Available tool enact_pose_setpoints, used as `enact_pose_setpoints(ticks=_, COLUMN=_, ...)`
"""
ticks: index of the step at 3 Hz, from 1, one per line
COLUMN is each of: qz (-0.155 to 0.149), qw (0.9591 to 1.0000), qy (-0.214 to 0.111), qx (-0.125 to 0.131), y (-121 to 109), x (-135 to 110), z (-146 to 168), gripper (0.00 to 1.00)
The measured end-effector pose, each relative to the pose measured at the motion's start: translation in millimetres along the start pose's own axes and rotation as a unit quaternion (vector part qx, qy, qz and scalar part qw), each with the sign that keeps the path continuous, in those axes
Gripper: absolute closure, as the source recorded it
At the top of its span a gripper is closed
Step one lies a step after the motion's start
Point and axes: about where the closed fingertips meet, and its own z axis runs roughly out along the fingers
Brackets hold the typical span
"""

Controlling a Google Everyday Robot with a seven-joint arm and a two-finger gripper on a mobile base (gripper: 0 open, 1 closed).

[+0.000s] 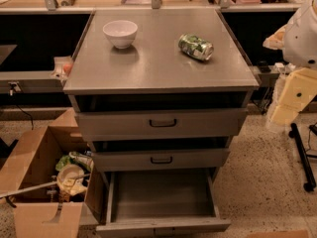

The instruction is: Close bottom drawer

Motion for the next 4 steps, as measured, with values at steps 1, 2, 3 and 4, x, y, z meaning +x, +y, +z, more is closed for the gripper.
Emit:
enact_pose_setpoints(ticks=1, qz=0.000, qw=1.0000, qy=0.000, qx=0.000, y=0.0, x=0.0, z=0.0, gripper=0.00)
enact_pose_setpoints(ticks=2, qz=-0.016, qw=0.9997, qy=-0.004, qx=-0.017, y=14.9, x=-4.1, z=26.0, gripper=0.00)
enact_pose_setpoints(ticks=3, qz=-0.048, qw=0.9973, qy=-0.026, qx=-0.048, y=54.3, x=-24.0, z=82.5, gripper=0.00)
enact_pose_setpoints(ticks=4, qz=-0.050, qw=0.9927, qy=-0.046, qx=-0.100, y=100.4, x=-28.4, z=156.9, gripper=0.00)
